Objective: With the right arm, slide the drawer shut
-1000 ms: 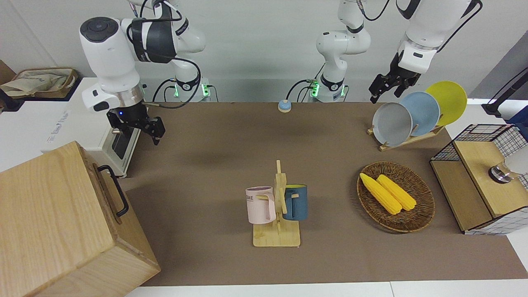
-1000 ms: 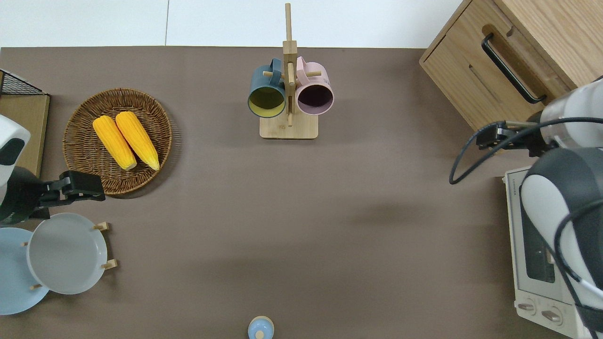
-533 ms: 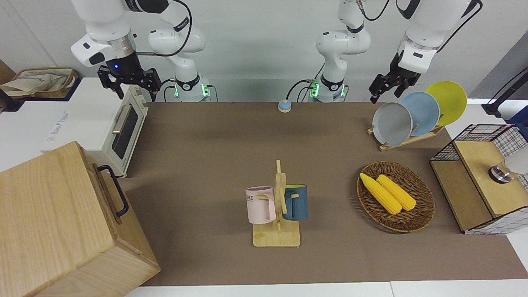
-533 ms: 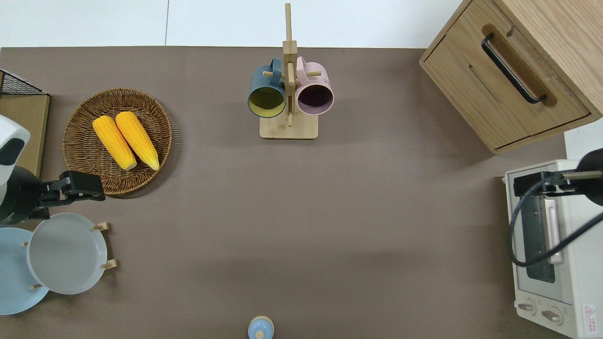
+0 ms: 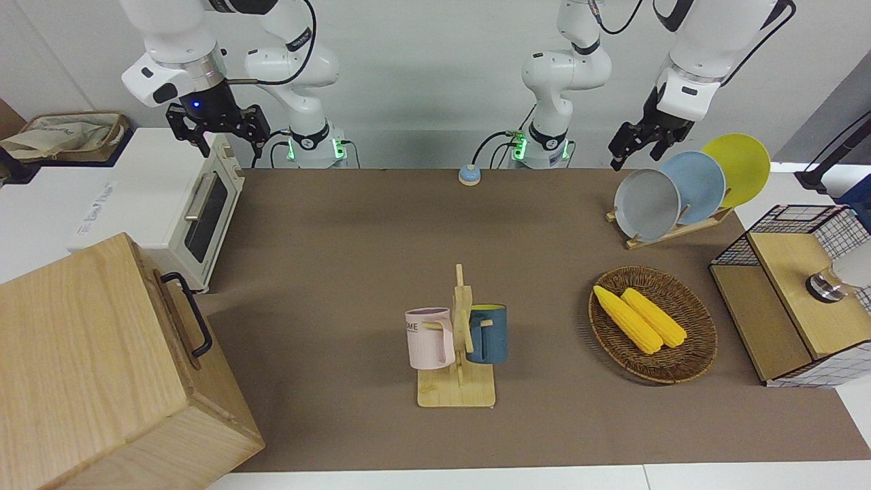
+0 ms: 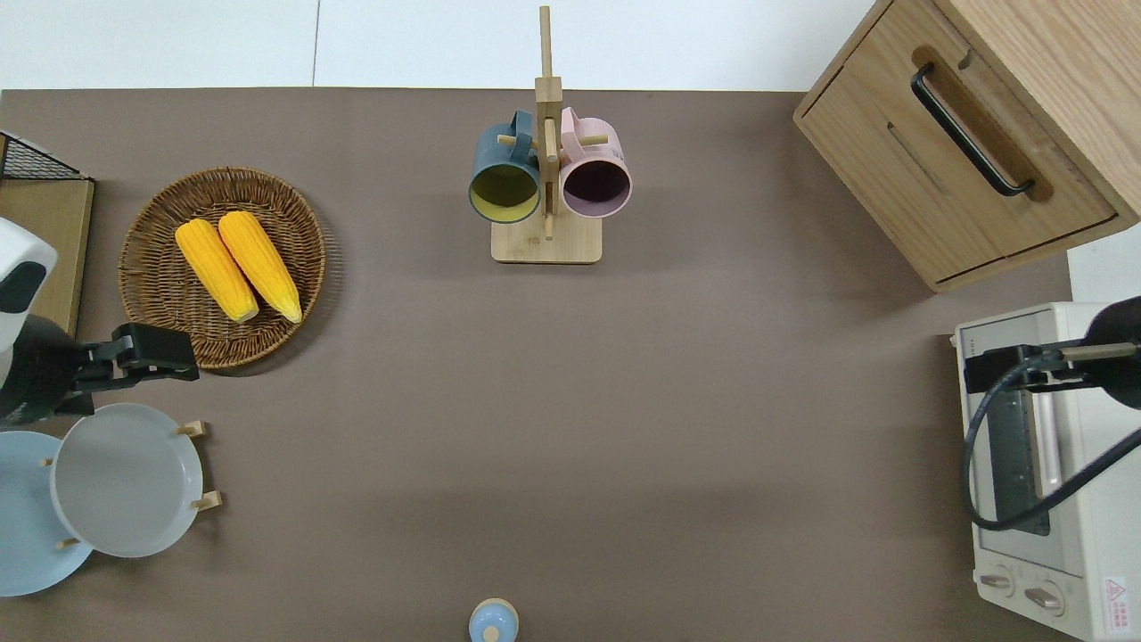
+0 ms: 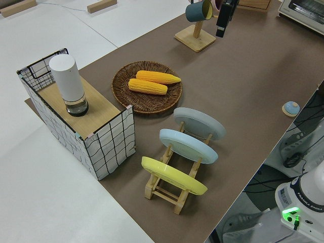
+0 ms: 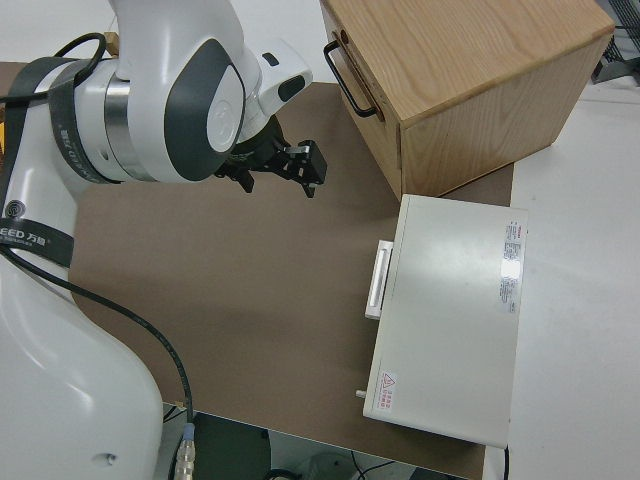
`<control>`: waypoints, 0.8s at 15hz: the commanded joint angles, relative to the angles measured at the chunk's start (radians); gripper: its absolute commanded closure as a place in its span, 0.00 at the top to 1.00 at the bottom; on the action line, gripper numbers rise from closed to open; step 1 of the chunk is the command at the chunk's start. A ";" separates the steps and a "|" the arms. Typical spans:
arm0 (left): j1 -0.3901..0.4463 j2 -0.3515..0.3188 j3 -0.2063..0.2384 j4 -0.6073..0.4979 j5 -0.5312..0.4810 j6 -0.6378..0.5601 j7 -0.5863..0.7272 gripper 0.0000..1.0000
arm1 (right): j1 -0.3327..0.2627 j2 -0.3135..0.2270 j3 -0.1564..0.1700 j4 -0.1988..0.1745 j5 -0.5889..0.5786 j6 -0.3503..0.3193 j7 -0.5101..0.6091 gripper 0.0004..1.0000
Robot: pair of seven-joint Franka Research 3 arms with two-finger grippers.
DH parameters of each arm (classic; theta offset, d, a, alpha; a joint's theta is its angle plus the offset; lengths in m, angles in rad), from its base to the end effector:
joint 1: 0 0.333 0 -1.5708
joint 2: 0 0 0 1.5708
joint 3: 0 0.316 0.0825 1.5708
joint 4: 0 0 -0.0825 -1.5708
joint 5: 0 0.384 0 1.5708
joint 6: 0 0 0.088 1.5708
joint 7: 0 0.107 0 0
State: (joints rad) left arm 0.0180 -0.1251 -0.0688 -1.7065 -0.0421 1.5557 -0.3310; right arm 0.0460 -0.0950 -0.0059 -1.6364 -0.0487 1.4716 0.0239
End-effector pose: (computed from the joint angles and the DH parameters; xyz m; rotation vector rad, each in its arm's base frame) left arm 0.5116 -0.0328 0.6259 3.0826 0.4356 -0.0496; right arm 0.5137 0.0148 0.6364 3.0895 0.0203 -0.1054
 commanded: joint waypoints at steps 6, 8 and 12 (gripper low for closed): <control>-0.001 -0.008 0.004 0.004 -0.001 -0.017 0.009 0.99 | -0.023 -0.003 0.024 0.006 -0.002 -0.040 -0.033 0.98; -0.001 -0.008 0.004 0.004 -0.001 -0.016 0.009 0.99 | -0.021 -0.005 0.024 0.006 -0.003 -0.046 -0.033 0.98; -0.001 -0.008 0.004 0.004 -0.001 -0.016 0.009 0.99 | -0.018 -0.005 0.024 0.006 -0.002 -0.046 -0.033 0.98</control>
State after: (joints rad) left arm 0.0180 -0.1251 -0.0688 -1.7065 -0.0421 1.5556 -0.3310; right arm 0.0452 -0.0950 0.0074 -1.6357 -0.0508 1.4438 0.0220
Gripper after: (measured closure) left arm 0.004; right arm 0.018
